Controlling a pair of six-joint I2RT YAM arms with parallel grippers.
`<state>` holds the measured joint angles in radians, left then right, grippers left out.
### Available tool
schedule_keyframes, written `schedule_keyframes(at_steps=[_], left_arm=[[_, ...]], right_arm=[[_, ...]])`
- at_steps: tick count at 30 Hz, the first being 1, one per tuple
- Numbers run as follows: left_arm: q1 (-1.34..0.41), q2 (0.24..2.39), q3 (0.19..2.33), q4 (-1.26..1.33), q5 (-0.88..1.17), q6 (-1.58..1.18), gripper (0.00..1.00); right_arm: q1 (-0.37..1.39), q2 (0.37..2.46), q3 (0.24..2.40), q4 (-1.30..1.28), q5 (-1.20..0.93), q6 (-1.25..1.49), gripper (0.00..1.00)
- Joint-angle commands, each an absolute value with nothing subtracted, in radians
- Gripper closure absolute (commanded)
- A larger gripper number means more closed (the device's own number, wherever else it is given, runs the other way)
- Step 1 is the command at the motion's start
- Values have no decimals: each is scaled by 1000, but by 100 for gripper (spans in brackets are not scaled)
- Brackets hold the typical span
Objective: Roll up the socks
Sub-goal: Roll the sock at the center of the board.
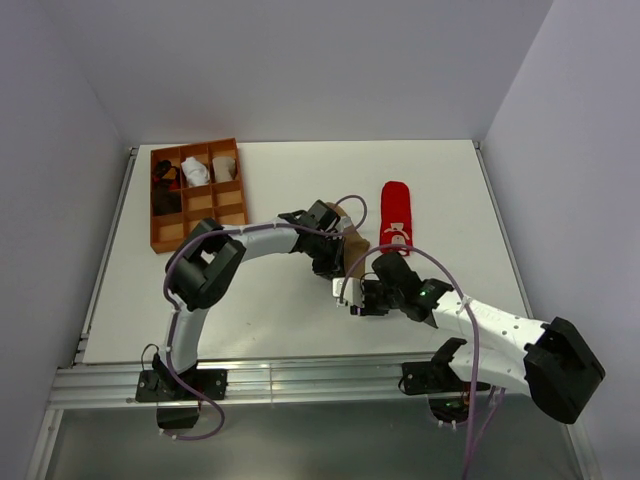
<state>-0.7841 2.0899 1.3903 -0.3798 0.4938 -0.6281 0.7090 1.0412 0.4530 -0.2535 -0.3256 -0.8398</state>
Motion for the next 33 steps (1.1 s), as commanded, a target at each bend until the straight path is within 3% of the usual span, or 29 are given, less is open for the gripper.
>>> schedule_keyframes(at_steps=[1,33], left_arm=[[-795,2169,1364,-546,445,-574,100],[-788,2214,1442,-641,448,-456,100]], right_arm=[[733,1066,436,-163,-261,-885,57],[778,1310,545,-69,-160,-950,55]])
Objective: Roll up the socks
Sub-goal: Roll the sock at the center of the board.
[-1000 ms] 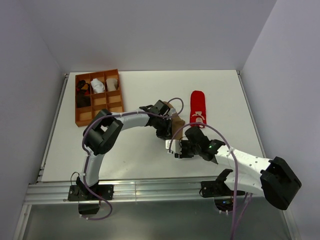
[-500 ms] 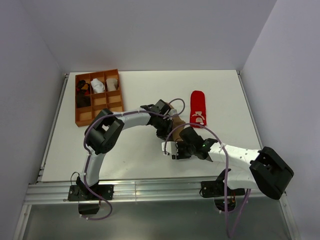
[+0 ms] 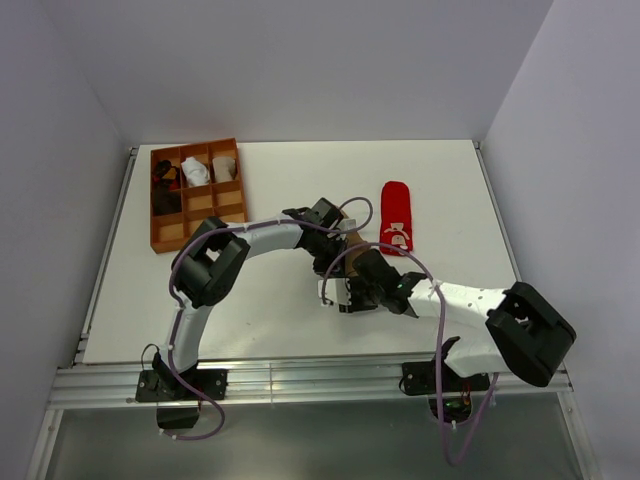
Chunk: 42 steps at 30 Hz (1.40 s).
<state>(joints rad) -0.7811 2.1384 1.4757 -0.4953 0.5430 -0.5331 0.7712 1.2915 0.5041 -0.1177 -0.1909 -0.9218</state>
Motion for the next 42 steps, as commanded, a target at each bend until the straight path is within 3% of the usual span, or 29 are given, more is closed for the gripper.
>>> schedule_keyframes(at_steps=[1,8,18,31,42], left_arm=[[-788,2214,1443,-644,446,-454,100],[-788,2207,1456,-655,465,-433,100],[-778,2159,1413,-614,495,-455,97],[-744,1930,1243,-381,312,-748,59],[-761,1741,1065,-206,-6,-766,59]], right_arm=[[778,1324,549,-75,-160,-951,54],[775,1388,552,-43,-121,-957,54],[732,1460,629,-101,-211,-873,84],[497,1618,931,-681,-664,-874,87],[399,1931,1250,-1141,-856,-1028,87]])
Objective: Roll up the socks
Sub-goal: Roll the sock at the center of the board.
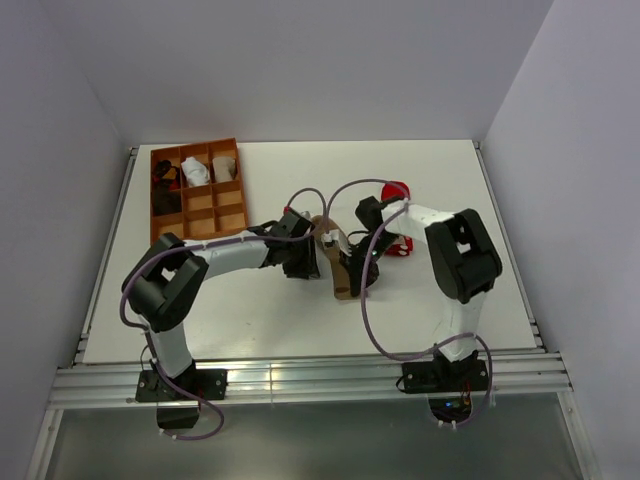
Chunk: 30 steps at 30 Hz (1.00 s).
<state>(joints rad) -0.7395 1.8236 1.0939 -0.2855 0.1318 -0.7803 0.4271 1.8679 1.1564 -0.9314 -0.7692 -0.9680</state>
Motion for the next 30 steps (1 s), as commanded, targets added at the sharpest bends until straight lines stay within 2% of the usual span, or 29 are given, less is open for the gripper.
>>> schedule_keyframes(at_steps=[1,5,9,14,21,24,30], left_arm=[[-770,1732,1049,-195,-47,-746,59],[-839,1692,996,-115,-139,-707,59],[-893,1646,927,23,-161,-660,57],[-943,1640,890,155,-118,-551,55],[-982,1623,838,308,-9,-453,45],[-983,1646,841,347,96,-422,44],[-988,1704,861,354,167,-382,45]], right_arm=[[390,2001,1282,-1225,-867,-1041,87],[351,2140,1426,-1359,-899,-1042,87],[342,2195,1457,-1310,-856,-944,87],[342,2229,1477,-1279,-816,-839,87],[342,2255,1488,-1250,-782,-776,87],[342,2267,1496,-1249,-773,-762,87],[342,2273,1512,-1258,-764,-756,87]])
